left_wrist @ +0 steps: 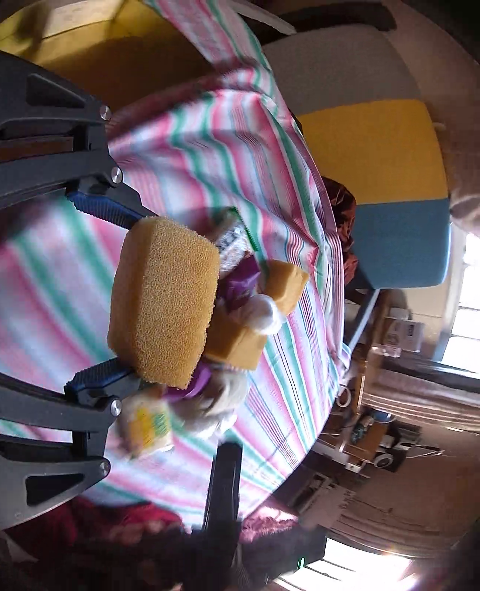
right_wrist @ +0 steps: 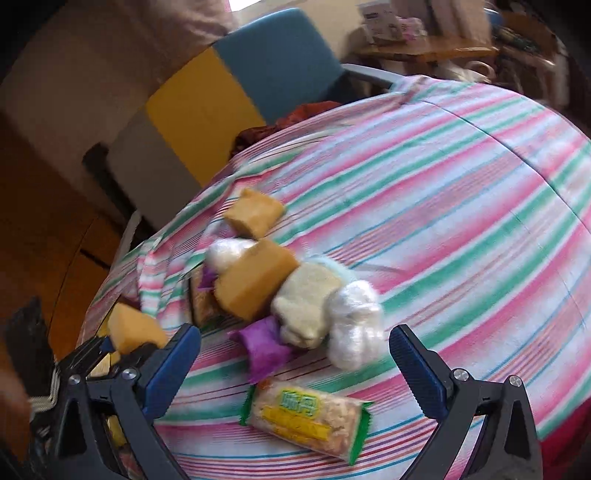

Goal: Organize objects
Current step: 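Grasp the yellow sponge with the left tool and lift it, then carry the sponge into the tray with left tool while right tool grasps purple packet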

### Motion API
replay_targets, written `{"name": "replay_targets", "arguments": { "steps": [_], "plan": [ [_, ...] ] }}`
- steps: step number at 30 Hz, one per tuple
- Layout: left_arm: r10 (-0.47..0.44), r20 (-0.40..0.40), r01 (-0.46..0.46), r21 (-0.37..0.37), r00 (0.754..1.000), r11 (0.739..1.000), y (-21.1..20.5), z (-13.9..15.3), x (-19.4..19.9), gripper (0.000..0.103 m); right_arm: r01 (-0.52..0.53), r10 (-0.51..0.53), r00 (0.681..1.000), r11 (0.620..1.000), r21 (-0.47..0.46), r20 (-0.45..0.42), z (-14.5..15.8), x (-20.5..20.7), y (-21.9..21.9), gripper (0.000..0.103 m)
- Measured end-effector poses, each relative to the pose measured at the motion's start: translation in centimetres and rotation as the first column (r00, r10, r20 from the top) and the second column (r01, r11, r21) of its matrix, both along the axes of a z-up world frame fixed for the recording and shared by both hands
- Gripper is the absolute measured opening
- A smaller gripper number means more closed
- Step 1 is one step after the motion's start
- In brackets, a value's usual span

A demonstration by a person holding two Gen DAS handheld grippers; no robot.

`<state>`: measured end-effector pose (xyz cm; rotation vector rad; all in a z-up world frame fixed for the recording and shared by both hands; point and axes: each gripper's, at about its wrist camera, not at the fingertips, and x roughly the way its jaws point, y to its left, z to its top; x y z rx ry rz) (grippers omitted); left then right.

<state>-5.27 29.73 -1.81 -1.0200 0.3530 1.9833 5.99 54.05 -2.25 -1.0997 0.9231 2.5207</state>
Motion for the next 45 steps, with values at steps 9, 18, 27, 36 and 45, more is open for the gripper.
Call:
{"name": "replay_targets", "arguments": {
  "steps": [9,18,27,36,45],
  "plan": [
    [0.124,0.051,-0.127,0.075,0.991,0.989,-8.1,1.3,1.7,0.066,-0.229,0.223,0.970,0.972,0.060,0.096,-1.8,-3.1,-4.7,0.066],
    [0.260,0.062,-0.266,0.120,0.964,0.956,-15.6,2.0,2.1,0.066,-0.235,0.216,0.960,0.968,0.091,0.178,-4.2,-6.3,-4.2,0.058],
    [0.368,0.078,-0.374,0.103,0.927,0.922,-20.9,1.9,3.0,0.066,-0.262,0.245,0.956,0.960,0.097,0.163,-4.7,-7.9,-4.2,0.063],
    [0.488,0.080,-0.494,0.095,0.869,0.864,-26.1,2.6,3.4,0.066,-0.317,0.276,0.933,0.934,0.165,0.233,-5.7,-9.3,-5.4,0.036],
    [0.626,0.131,-0.638,0.096,0.769,0.764,-33.4,2.2,3.2,0.066,-0.353,0.284,0.915,0.907,0.230,0.286,-6.3,-9.3,-7.0,0.036]
  ]
}}
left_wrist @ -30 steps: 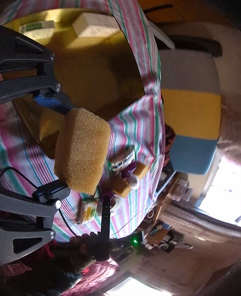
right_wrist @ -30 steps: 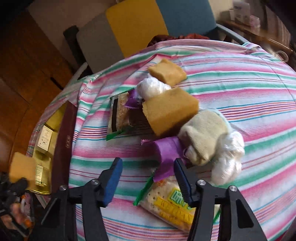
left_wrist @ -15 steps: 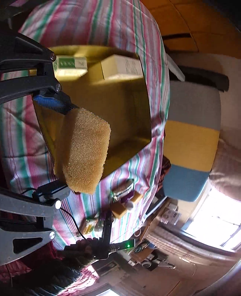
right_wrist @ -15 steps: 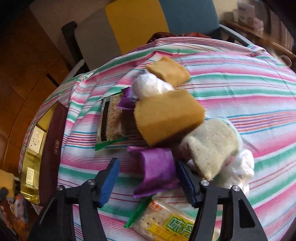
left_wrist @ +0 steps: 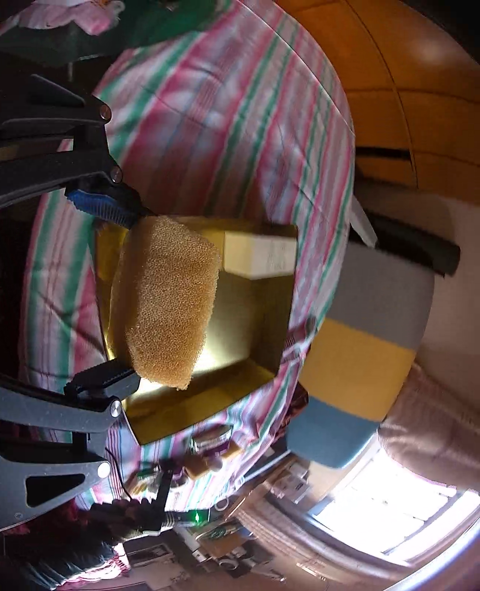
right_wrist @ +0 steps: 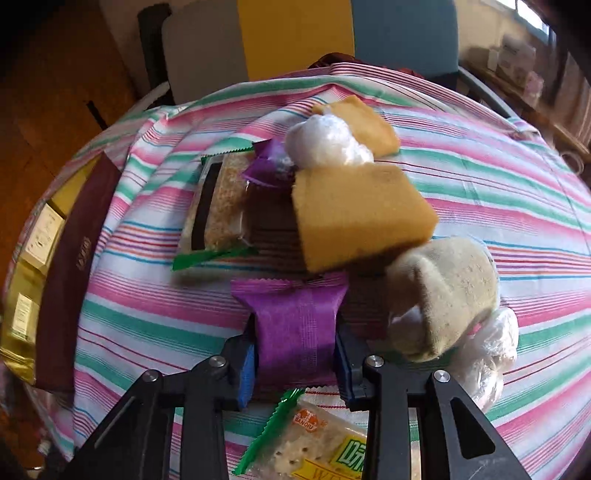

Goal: Organize objects
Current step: 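Carry the sponge into the tray with left tool while right tool grasps purple packet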

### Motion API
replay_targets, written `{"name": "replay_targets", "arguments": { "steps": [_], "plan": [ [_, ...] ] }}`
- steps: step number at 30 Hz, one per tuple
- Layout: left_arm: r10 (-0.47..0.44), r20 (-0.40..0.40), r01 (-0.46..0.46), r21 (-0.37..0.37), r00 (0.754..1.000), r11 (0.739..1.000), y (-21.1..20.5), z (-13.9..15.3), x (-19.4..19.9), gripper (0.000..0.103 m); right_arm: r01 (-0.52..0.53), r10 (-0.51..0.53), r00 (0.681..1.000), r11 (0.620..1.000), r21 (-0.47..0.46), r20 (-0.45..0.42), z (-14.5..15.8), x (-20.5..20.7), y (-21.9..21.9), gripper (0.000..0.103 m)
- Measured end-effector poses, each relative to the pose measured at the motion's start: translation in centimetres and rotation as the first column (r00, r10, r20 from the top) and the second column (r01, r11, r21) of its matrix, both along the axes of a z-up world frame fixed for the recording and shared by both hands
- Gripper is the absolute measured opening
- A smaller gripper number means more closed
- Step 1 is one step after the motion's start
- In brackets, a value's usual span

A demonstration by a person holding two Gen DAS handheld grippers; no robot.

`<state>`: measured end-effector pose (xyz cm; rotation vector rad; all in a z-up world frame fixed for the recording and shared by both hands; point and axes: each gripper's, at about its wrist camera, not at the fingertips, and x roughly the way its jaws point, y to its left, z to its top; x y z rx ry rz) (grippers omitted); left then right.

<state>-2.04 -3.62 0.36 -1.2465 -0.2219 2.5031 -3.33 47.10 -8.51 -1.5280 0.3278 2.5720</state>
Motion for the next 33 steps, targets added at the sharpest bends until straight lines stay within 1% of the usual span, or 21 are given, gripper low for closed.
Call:
{"name": "replay_targets", "arguments": {
  "steps": [3,6,8,13,16,19,20,22,23,24,26,30,33],
  "plan": [
    [-0.004,0.017,0.004,-0.014,1.000,1.000,-0.4,-0.9,0.0,0.066,0.001,-0.001,1.000,1.000,0.006,0.000,0.0,0.2,-0.1,0.036],
    [-0.034,0.032,0.034,-0.018,0.999,0.999,0.6,-1.7,-0.5,0.066,-0.003,0.003,1.000,1.000,0.027,0.001,-0.1,0.1,-0.4,0.036],
    [-0.080,0.037,0.081,-0.014,0.996,0.997,2.2,-2.0,-1.1,0.066,-0.004,0.004,1.000,1.000,0.031,0.000,-0.1,0.2,-0.5,0.036],
    [-0.170,0.053,0.173,-0.065,0.984,0.983,5.8,-3.1,-2.5,0.068,-0.005,0.005,1.000,0.999,0.036,-0.002,0.0,0.3,-0.7,0.036],
    [-0.173,0.077,0.181,-0.105,0.982,0.978,6.9,-4.4,-3.9,0.068,-0.013,0.013,1.000,0.999,0.043,0.000,0.0,0.3,-0.7,0.035],
    [-0.157,0.128,0.173,-0.123,0.979,0.977,6.8,-5.9,-4.7,0.068,-0.018,0.018,1.000,0.999,0.047,0.001,0.0,0.4,-0.7,0.036],
    [-0.155,0.146,0.174,-0.127,0.977,0.976,6.8,-6.4,-4.7,0.069,-0.018,0.018,1.000,0.999,0.047,0.001,0.0,0.4,-0.7,0.035],
    [-0.154,0.159,0.177,-0.143,0.975,0.974,6.7,-6.9,-4.4,0.075,-0.021,0.021,1.000,0.999,0.048,0.001,-0.1,0.3,-0.8,0.035],
    [-0.159,0.161,0.184,-0.153,0.974,0.971,6.7,-7.2,-4.2,0.083,-0.022,0.022,1.000,0.999,0.049,0.001,-0.1,0.3,-0.8,0.035],
    [-0.161,0.160,0.187,-0.162,0.974,0.969,6.7,-7.3,-4.0,0.086,-0.023,0.023,1.000,0.999,0.049,0.001,-0.1,0.3,-0.8,0.035],
    [-0.159,0.156,0.184,-0.160,0.975,0.970,6.5,-7.3,-3.4,0.086,-0.024,0.024,1.000,0.998,0.051,0.002,-0.1,0.2,-0.8,0.035],
    [-0.139,0.143,0.156,-0.119,0.980,0.981,5.4,-6.7,-2.5,0.086,-0.024,0.024,1.000,0.998,0.056,0.002,0.0,0.3,-0.9,0.035],
    [-0.101,0.109,0.114,-0.120,0.989,0.986,5.1,-5.8,-2.3,0.086,-0.025,0.025,1.000,0.998,0.062,0.001,0.0,0.3,-1.0,0.035]
  ]
}}
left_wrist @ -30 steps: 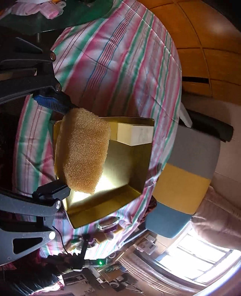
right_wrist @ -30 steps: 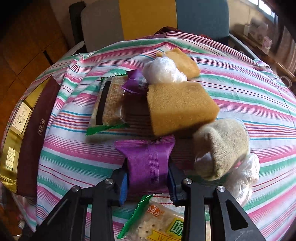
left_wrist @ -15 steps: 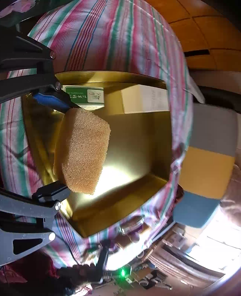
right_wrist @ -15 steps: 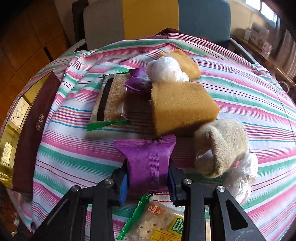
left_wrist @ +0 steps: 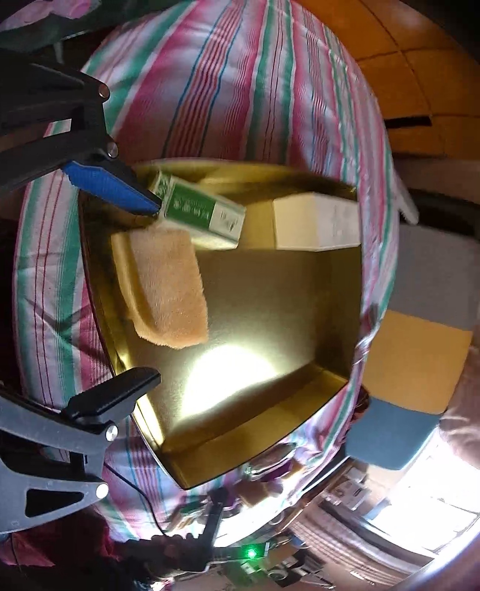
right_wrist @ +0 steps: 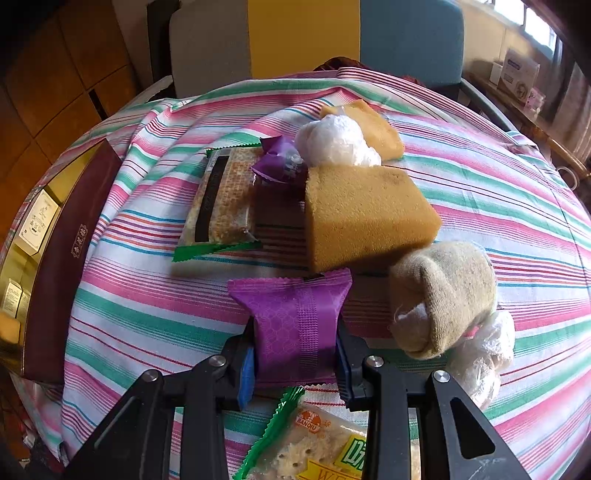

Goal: Organize objects
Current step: 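Carry the sponge into the tray with left tool while right tool grasps purple packet, then carry the purple packet into the gold tray and open the right tool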

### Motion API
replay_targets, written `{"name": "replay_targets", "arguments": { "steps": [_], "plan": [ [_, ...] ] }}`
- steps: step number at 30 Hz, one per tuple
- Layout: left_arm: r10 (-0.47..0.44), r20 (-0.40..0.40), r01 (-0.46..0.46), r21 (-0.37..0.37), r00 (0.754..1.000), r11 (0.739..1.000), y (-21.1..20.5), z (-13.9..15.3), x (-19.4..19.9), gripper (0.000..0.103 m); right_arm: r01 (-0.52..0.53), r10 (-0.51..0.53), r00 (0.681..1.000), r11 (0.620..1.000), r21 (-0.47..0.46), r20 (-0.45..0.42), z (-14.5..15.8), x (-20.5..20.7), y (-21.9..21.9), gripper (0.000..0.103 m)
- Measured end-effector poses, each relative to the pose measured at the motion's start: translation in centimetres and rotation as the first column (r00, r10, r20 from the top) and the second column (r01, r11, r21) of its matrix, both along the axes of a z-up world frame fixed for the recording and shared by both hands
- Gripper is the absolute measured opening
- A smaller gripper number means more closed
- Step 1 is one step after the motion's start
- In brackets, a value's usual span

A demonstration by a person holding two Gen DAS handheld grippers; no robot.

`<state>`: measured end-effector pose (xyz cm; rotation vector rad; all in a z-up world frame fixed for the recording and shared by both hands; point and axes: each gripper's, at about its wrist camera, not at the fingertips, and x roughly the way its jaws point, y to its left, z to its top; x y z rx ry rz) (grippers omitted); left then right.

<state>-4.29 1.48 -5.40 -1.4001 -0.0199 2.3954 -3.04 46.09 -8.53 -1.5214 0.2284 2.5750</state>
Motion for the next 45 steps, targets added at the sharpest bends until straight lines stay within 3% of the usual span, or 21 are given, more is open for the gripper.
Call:
{"name": "replay_targets", "arguments": {
  "steps": [8,17,23,27,34,40,45],
  "plan": [
    [0.077,-0.116,-0.067,0.086,0.990,0.994,-1.5,3.8,1.3,0.086,-0.008,0.008,1.000,1.000,-0.005,-0.009,0.9,0.5,-0.8,0.035],
    [0.035,-0.191,-0.021,0.075,0.981,0.997,-0.4,5.3,2.4,0.086,-0.043,0.036,0.993,0.997,-0.060,-0.109,4.7,2.3,-4.3,0.035],
    [0.076,-0.194,-0.065,0.064,0.978,0.996,-1.7,5.2,2.5,0.085,-0.164,0.138,0.970,0.979,-0.120,-0.201,8.6,1.5,-10.3,0.035],
    [0.111,-0.194,-0.098,0.075,0.975,0.992,-3.2,5.1,2.5,0.085,-0.280,0.240,0.945,0.944,-0.175,-0.221,9.9,-0.6,-16.2,0.035],
    [0.151,-0.157,-0.129,0.138,0.976,0.982,-5.7,4.1,2.2,0.085,-0.350,0.322,0.936,0.896,-0.275,-0.143,7.2,-6.0,-25.0,0.035],
    [0.183,-0.144,-0.161,0.154,0.973,0.975,-7.4,3.2,2.0,0.085,-0.377,0.385,0.922,0.881,-0.285,-0.029,3.1,-9.6,-31.2,0.035],
    [0.211,-0.135,-0.188,0.168,0.968,0.968,-8.5,2.7,1.7,0.085,-0.400,0.421,0.907,0.852,-0.337,-0.012,1.6,-10.0,-33.2,0.042]
  ]
}}
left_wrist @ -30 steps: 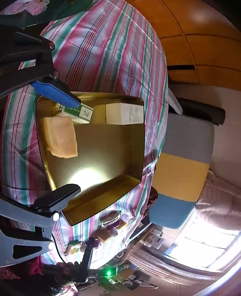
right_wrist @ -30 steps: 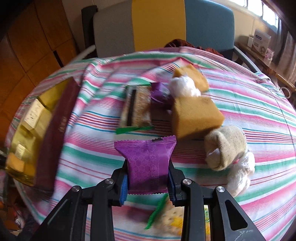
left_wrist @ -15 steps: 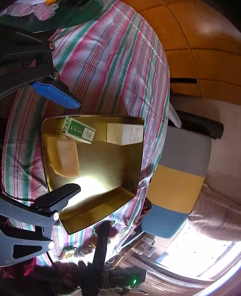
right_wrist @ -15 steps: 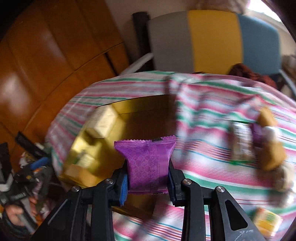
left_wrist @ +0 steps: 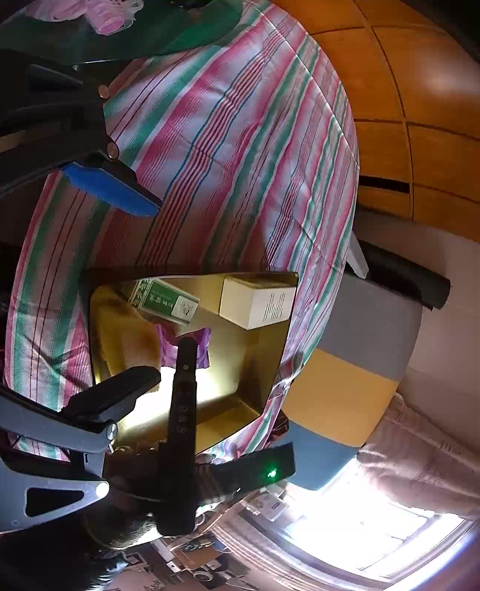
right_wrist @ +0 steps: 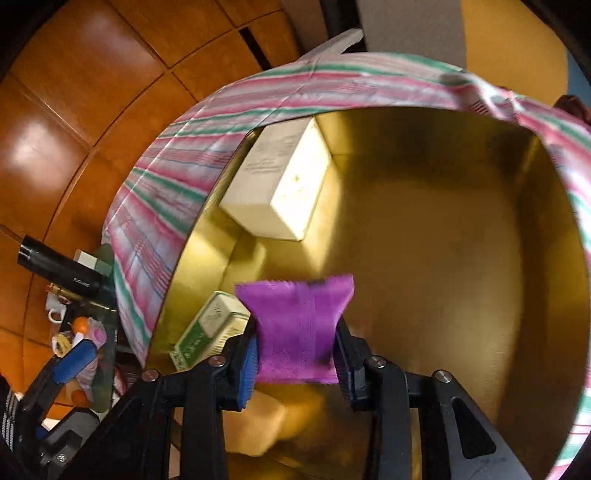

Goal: Organize objects
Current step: 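Carry the purple packet into the gold tray and open the right tool, then move both tools back from the tray to the pile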

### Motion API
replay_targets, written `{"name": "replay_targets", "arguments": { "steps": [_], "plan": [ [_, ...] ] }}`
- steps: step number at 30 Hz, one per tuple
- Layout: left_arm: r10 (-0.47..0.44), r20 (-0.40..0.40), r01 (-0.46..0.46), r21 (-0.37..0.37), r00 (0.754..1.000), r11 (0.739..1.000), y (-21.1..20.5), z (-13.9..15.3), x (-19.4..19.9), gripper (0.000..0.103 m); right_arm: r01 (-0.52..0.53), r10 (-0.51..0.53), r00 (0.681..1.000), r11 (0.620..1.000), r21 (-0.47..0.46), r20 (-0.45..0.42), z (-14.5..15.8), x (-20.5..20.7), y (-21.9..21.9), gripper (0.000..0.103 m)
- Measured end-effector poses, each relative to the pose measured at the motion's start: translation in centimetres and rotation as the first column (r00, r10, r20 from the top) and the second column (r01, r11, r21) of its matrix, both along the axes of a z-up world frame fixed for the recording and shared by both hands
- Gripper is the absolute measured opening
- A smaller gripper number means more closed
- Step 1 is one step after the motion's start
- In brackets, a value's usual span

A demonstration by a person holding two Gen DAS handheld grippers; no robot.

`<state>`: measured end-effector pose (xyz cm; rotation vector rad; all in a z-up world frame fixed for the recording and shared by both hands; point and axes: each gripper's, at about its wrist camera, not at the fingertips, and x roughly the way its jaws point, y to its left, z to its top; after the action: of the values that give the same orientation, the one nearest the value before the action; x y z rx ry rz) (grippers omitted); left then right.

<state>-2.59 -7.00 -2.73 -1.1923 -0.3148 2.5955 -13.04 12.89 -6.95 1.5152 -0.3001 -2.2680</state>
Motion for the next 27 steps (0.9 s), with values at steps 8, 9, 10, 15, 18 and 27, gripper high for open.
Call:
{"name": "replay_targets", "arguments": {
  "steps": [8,9,10,15,18,27],
  "plan": [
    [0.015,0.026,-0.015,-0.009,1.000,1.000,0.1,-0.6,-0.2,0.085,0.027,-0.027,0.997,1.000,-0.006,-0.072,2.0,1.7,1.7,0.058],
    [0.012,0.031,-0.011,-0.010,0.999,1.000,0.2,-0.6,-0.3,0.085,0.035,-0.036,0.996,0.999,-0.012,-0.087,2.5,1.7,1.9,0.065],
    [0.007,0.032,-0.006,-0.010,0.999,1.000,0.4,-0.5,-0.3,0.085,0.046,-0.048,0.993,0.999,-0.020,-0.105,3.0,2.1,2.5,0.070],
    [-0.017,0.025,0.018,-0.023,1.000,1.000,1.7,0.5,-0.6,0.085,0.117,-0.119,0.977,0.993,-0.023,-0.175,5.4,3.8,6.2,0.096],
    [-0.055,0.014,0.055,-0.031,0.998,0.998,3.1,1.4,-0.9,0.085,0.175,-0.177,0.961,0.984,-0.028,-0.211,6.7,5.4,10.1,0.103],
    [-0.270,-0.025,0.268,-0.079,0.962,0.960,11.1,4.2,-1.2,0.085,0.450,-0.424,0.867,0.892,0.046,-0.263,8.3,11.4,25.6,0.103]
  ]
}}
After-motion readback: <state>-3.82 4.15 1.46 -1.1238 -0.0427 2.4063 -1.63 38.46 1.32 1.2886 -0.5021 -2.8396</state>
